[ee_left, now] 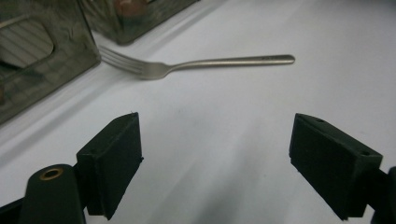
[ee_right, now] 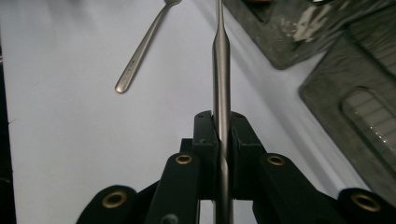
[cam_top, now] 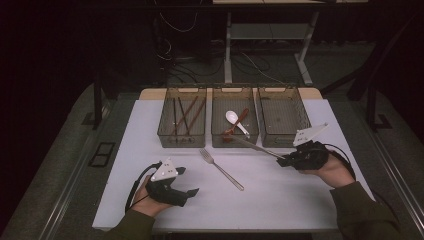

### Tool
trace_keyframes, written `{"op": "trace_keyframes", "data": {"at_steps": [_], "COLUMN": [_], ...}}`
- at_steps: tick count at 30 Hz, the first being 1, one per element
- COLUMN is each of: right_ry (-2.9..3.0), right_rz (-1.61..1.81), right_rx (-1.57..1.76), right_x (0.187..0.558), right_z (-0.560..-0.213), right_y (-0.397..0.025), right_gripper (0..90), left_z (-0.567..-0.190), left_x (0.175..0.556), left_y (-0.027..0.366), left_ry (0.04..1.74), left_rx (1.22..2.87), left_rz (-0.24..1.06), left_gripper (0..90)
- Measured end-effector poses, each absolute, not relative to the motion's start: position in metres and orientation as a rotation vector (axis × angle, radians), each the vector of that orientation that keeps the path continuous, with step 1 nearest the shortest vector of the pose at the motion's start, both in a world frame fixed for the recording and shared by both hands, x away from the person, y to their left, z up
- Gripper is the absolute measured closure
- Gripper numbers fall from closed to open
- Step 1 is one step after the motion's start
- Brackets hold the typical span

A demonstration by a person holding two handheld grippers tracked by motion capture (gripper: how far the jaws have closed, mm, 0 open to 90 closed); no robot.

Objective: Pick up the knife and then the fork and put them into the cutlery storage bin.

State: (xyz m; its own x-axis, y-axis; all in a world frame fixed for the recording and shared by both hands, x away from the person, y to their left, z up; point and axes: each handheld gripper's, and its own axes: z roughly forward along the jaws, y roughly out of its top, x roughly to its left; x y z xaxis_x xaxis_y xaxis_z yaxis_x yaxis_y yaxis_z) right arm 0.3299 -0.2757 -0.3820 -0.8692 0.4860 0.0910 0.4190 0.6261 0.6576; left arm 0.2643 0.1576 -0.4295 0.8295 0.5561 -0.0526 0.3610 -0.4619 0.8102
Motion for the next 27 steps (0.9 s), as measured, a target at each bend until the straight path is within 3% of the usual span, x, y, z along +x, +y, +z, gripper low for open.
{"op": "trace_keyframes", "data": {"at_steps": [15, 27], "right_ry": [2.577, 2.405], "right_rz": [1.095, 0.977], "right_rx": [0.986, 1.291], "right_x": [0.360, 0.418], "right_z": [-0.360, -0.359], "right_y": [-0.311, -0.331], "right_gripper": [83.2, 83.2], "left_z": [-0.441, -0.443], "left_x": [0.270, 0.270], "left_y": [0.161, 0.158], "left_ry": [0.730, 0.732], "left_rx": [2.128, 2.137], "left_rz": [0.278, 0.256], "left_gripper": [0.3, 0.0]}}
